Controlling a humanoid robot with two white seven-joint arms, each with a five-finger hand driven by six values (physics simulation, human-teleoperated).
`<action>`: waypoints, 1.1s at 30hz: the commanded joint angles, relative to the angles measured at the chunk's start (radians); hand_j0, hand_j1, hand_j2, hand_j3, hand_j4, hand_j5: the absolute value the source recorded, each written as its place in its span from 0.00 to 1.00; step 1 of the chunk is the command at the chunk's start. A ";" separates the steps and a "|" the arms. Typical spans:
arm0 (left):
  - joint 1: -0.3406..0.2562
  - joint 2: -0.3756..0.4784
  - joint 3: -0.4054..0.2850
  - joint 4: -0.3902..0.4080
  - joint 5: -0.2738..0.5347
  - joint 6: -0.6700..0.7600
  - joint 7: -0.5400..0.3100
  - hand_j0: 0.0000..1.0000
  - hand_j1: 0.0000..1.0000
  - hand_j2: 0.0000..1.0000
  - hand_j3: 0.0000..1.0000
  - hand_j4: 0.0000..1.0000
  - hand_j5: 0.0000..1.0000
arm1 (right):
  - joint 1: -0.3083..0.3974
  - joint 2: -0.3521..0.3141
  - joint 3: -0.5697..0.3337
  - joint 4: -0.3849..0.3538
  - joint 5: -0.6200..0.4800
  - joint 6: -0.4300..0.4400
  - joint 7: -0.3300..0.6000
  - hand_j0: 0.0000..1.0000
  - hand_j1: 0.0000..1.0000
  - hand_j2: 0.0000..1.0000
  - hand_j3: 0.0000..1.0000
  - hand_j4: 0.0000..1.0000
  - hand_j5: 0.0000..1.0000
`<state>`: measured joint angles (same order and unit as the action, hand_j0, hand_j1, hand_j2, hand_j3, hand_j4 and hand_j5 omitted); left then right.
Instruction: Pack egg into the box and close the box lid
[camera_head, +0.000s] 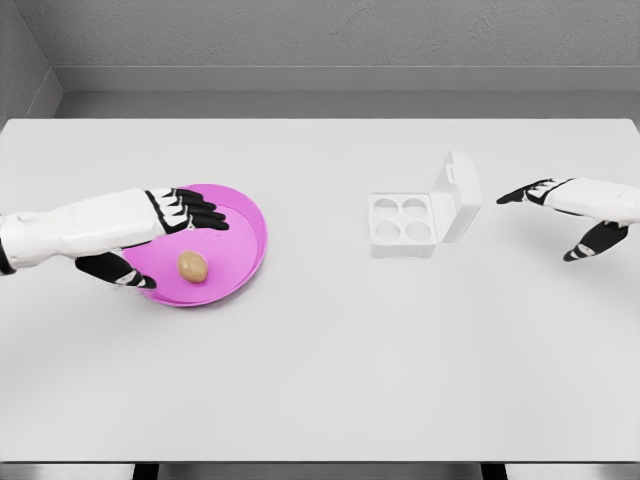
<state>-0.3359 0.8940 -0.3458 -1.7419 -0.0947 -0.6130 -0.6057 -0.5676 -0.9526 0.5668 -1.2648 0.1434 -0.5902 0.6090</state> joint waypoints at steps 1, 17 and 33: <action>-0.005 -0.039 -0.033 0.019 -0.034 0.002 -0.005 1.00 1.00 1.00 1.00 1.00 1.00 | 0.000 0.000 0.001 0.001 -0.016 0.009 0.002 1.00 1.00 1.00 1.00 1.00 1.00; -0.068 -0.136 -0.035 0.208 -0.269 0.002 -0.005 1.00 1.00 1.00 1.00 1.00 1.00 | -0.041 -0.005 0.070 0.074 -0.013 0.006 0.002 1.00 1.00 1.00 1.00 1.00 1.00; -0.054 -0.153 -0.073 0.193 -0.281 0.002 -0.005 1.00 1.00 1.00 1.00 1.00 1.00 | -0.058 0.002 0.068 0.071 -0.011 0.006 0.002 1.00 1.00 1.00 1.00 1.00 1.00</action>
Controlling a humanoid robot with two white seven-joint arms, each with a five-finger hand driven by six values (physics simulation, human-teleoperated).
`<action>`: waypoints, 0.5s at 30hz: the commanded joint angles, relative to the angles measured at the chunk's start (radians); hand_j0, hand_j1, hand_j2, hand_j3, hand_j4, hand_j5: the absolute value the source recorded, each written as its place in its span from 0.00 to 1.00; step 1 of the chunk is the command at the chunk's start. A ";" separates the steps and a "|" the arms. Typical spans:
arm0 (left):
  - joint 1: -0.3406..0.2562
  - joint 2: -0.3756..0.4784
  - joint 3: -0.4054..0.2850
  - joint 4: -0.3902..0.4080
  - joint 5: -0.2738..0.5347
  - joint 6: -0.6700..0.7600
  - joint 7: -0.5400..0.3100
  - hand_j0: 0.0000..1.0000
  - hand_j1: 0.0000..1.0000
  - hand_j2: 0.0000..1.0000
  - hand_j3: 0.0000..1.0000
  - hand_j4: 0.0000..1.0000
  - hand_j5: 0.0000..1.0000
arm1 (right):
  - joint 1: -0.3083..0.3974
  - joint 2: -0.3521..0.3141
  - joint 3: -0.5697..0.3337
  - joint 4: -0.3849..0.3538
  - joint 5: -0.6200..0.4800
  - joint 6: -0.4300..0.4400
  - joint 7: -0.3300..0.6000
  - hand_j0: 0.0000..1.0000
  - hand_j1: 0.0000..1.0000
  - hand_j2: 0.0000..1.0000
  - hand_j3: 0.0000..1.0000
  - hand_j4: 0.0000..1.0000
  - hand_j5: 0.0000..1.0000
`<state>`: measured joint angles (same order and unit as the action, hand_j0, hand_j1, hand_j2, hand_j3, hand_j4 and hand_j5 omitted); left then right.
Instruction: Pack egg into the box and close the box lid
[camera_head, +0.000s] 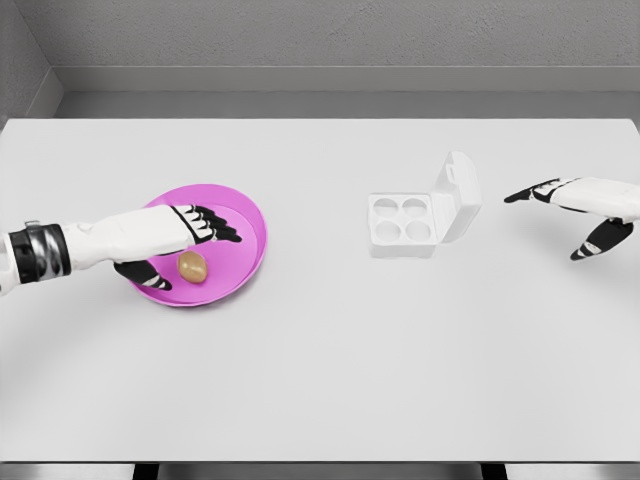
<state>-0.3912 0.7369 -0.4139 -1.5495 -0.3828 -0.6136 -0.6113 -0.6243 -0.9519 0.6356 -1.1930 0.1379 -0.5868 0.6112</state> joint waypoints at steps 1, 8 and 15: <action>0.000 0.004 -0.005 0.003 0.005 0.003 0.000 1.00 1.00 1.00 1.00 1.00 1.00 | 0.000 0.001 -0.001 0.000 -0.006 0.002 0.000 1.00 1.00 1.00 1.00 1.00 1.00; -0.011 -0.010 -0.005 0.037 -0.016 0.003 0.000 0.97 0.97 0.97 0.97 0.97 0.97 | 0.002 0.002 -0.004 -0.003 -0.006 0.002 0.000 1.00 1.00 1.00 1.00 1.00 1.00; -0.014 -0.033 -0.026 0.052 -0.030 0.003 0.000 0.97 0.97 0.97 0.97 0.97 0.97 | 0.003 0.016 0.002 -0.010 -0.006 0.001 0.000 1.00 1.00 1.00 1.00 1.00 1.00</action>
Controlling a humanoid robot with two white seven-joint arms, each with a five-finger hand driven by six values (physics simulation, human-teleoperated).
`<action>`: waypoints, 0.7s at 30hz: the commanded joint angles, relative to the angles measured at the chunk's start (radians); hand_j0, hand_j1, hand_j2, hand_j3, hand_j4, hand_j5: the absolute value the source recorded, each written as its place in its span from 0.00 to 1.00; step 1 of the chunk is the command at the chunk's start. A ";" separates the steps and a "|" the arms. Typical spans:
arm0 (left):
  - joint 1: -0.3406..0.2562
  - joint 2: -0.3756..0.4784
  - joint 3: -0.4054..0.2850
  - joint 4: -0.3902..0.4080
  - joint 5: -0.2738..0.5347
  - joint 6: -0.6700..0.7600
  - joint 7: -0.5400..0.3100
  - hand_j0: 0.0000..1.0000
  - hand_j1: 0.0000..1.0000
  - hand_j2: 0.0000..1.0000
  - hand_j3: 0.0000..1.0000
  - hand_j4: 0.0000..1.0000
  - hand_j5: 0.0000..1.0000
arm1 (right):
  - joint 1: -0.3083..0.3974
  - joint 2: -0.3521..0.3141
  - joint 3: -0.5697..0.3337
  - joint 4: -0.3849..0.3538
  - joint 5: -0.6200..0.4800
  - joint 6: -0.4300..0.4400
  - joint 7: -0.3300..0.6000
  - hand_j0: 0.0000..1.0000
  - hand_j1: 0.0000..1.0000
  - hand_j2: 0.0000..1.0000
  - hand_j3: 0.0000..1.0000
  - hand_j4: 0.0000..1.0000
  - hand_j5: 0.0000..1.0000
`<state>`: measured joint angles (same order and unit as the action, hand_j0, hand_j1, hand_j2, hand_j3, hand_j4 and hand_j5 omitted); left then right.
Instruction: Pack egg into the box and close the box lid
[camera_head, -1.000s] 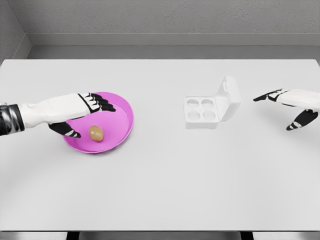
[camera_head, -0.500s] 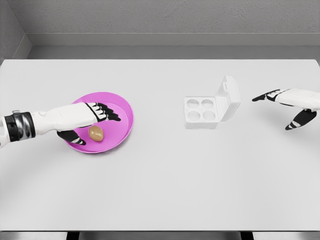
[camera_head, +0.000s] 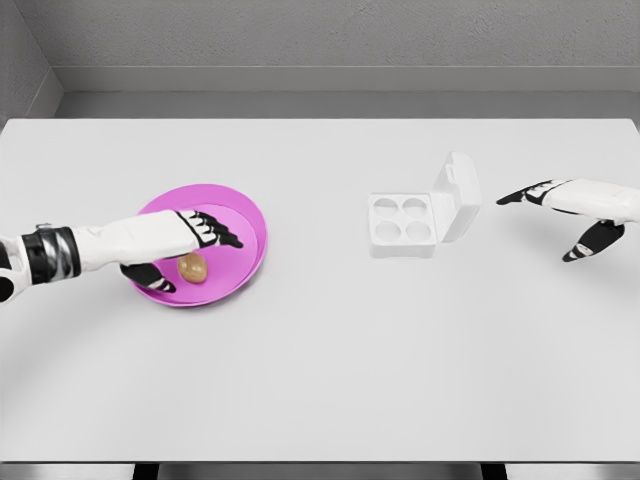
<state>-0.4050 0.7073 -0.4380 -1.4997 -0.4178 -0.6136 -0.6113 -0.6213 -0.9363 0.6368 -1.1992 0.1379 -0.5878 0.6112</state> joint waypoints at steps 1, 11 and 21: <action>0.000 -0.003 -0.002 0.002 0.007 0.003 0.000 0.96 0.96 0.96 0.96 0.96 0.96 | 0.000 0.001 0.001 -0.002 -0.006 0.002 0.000 1.00 1.00 1.00 1.00 1.00 1.00; -0.009 -0.003 -0.002 0.001 -0.042 0.003 0.000 0.92 0.92 0.92 0.92 0.92 0.92 | 0.000 0.001 0.001 -0.005 -0.006 0.002 0.000 1.00 1.00 1.00 1.00 1.00 1.00; -0.015 -0.006 -0.004 0.003 -0.044 0.003 0.000 0.91 0.91 0.91 0.91 0.91 0.91 | -0.002 0.001 0.001 -0.005 -0.006 0.002 0.000 1.00 1.00 1.00 1.00 1.00 1.00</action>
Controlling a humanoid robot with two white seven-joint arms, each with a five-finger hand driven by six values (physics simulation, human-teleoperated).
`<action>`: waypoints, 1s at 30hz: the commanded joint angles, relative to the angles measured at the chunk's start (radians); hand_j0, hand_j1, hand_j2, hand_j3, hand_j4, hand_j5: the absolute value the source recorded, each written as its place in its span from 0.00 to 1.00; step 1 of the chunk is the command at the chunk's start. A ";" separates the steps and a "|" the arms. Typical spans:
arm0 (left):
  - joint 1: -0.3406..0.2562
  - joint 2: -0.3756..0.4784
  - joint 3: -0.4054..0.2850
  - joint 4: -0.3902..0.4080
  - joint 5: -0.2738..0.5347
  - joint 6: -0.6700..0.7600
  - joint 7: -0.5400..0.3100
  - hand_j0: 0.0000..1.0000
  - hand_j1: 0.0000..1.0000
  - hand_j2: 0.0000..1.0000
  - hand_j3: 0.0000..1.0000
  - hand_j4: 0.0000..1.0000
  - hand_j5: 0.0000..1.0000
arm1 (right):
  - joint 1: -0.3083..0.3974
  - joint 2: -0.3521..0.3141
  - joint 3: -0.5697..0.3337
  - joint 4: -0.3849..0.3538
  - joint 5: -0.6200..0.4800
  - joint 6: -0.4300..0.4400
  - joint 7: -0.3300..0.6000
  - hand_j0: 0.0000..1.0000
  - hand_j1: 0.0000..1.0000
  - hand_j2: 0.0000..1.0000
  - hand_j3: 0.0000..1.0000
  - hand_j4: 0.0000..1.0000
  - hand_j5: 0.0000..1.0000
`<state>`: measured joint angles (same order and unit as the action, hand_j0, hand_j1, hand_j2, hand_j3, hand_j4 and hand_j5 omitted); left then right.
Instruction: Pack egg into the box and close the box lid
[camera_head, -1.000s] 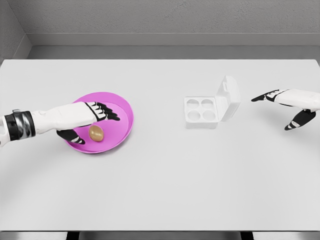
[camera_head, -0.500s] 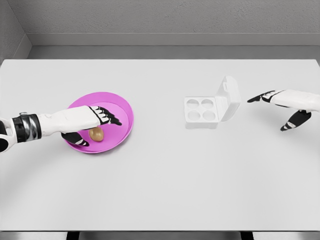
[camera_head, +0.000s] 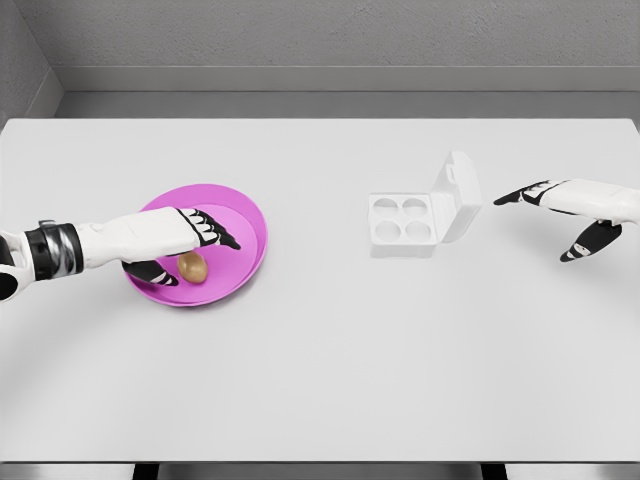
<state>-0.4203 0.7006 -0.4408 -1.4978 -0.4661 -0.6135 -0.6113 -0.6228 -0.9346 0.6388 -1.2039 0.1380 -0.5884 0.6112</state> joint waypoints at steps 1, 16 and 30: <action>0.000 -0.001 -0.001 0.001 0.004 0.003 0.000 0.91 0.91 0.91 0.91 0.91 0.91 | 0.000 -0.001 -0.001 0.000 -0.006 0.002 0.000 1.00 1.00 1.00 1.00 1.00 1.00; 0.002 -0.004 -0.001 0.017 -0.002 0.003 0.000 0.87 0.87 0.87 0.87 0.87 0.87 | -0.002 0.007 -0.002 0.011 -0.006 0.004 0.000 1.00 1.00 1.00 1.00 1.00 1.00; 0.008 0.008 -0.001 0.017 -0.003 0.003 0.000 0.73 0.73 0.73 0.73 0.73 0.73 | -0.002 0.005 -0.002 0.011 -0.006 0.004 0.000 1.00 1.00 1.00 1.00 1.00 1.00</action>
<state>-0.4126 0.7064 -0.4421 -1.4801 -0.4751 -0.6135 -0.6112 -0.6243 -0.9283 0.6373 -1.1931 0.1380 -0.5869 0.6112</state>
